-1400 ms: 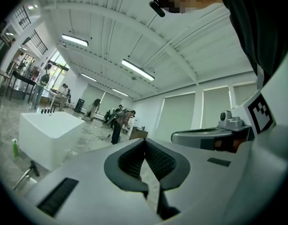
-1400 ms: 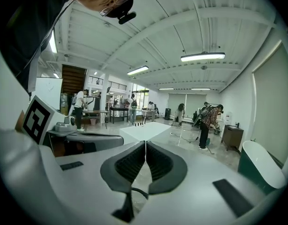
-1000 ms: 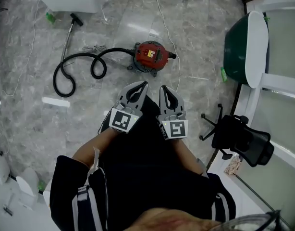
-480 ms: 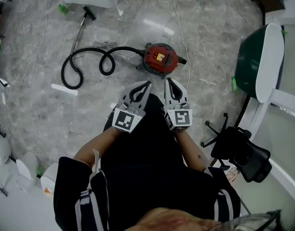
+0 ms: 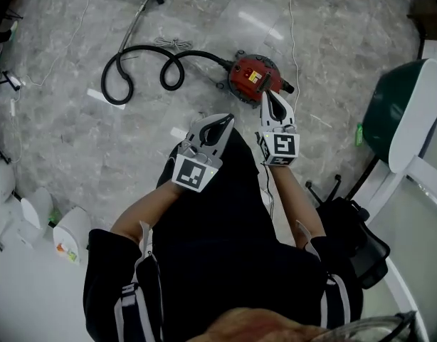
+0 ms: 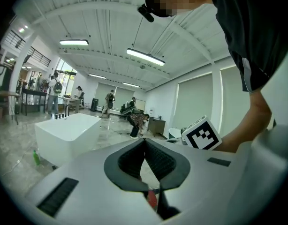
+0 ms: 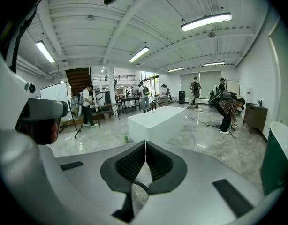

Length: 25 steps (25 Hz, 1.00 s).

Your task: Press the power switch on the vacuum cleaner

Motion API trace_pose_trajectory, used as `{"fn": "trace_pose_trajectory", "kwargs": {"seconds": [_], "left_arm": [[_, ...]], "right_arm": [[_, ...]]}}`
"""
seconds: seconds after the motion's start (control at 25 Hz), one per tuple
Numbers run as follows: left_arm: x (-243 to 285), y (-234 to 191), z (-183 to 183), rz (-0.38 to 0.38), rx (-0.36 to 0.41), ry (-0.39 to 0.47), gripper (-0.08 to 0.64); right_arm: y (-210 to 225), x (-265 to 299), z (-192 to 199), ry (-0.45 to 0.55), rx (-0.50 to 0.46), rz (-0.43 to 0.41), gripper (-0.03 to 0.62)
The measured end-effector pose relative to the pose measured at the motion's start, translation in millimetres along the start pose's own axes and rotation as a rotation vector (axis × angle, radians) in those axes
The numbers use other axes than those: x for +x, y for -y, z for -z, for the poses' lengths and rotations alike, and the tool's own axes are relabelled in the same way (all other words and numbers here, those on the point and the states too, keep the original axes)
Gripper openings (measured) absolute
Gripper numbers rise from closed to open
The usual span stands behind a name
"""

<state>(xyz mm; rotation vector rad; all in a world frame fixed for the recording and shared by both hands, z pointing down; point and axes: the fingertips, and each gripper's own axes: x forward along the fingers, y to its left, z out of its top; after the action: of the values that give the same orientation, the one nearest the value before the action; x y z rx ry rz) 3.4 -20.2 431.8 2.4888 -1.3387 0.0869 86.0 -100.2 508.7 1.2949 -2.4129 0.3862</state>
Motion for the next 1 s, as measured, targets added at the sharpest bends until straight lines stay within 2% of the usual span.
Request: {"fn": "trace_pose_trajectory", "kwargs": {"seconds": [0.2,0.36,0.6,0.76,1.0], "left_arm": [[2,-32,1,-0.096,0.002,-0.006,0.018],[5,-37,-1,-0.113,-0.011,0.009,0.018],[8,-44,5,-0.121,0.020,-0.019,0.018],[15,-54,12,-0.163,-0.039,-0.036,0.018],[21,-52,18,-0.212,-0.069,-0.025,0.018]], "right_arm": [[22,23,27,-0.068,-0.018,0.004,0.018],[32,36,54,-0.140,-0.008,0.006,0.018],[42,63,95,-0.272,-0.013,-0.020,0.018],[53,91,122,-0.313,-0.021,-0.027,0.018],[64,118,180,-0.414,0.012,-0.074,0.018]]}}
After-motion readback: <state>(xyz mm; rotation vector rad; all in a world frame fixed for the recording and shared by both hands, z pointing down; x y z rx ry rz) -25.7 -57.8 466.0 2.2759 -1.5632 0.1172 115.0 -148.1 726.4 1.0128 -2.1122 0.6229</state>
